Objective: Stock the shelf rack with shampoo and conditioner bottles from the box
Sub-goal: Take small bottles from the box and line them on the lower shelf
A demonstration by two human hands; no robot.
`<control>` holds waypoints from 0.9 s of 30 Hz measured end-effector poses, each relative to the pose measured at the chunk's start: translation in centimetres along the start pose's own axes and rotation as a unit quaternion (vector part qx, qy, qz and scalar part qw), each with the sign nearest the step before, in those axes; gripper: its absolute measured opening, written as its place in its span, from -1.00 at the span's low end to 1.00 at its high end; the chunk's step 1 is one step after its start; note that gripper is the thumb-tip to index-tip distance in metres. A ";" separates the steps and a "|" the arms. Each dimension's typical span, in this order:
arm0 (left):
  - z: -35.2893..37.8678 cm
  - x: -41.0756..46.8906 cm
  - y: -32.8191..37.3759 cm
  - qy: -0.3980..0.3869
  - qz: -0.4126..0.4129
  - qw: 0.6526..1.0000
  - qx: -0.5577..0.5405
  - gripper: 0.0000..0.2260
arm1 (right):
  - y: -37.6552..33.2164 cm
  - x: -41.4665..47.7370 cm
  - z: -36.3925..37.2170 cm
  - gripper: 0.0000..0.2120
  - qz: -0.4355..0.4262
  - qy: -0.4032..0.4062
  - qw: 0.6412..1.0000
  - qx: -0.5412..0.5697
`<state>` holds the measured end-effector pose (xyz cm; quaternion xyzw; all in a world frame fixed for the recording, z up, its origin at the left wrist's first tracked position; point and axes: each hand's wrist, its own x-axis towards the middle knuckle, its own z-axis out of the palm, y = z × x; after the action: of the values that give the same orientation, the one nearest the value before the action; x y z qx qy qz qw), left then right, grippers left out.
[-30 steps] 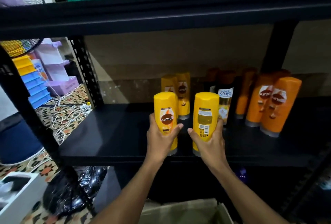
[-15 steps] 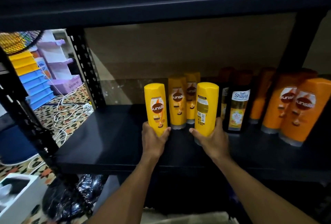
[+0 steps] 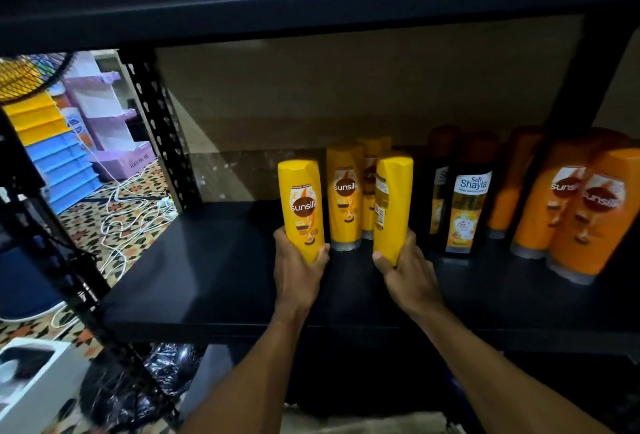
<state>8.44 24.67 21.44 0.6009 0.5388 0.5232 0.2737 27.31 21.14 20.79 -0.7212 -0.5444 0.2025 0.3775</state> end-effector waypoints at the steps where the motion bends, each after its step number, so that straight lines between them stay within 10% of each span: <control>1: 0.0 0.0 0.0 0.000 0.000 1.000 0.001 -0.49 | -0.1 0.0 0.0 -0.32 -0.003 0.005 1.000 0.000; 17: 0.1 0.1 -0.1 0.002 0.005 1.000 0.009 -0.47 | 0.1 0.0 -0.1 -0.26 -0.031 0.051 0.990 0.124; 27: 0.3 0.2 -0.4 0.002 0.005 1.000 0.009 -0.46 | -0.2 0.7 0.3 -0.32 -0.031 0.022 0.999 0.002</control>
<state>8.53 24.99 21.09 0.6049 0.5409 0.5213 0.2642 27.23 21.86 20.85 -0.7076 -0.5576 0.1760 0.3968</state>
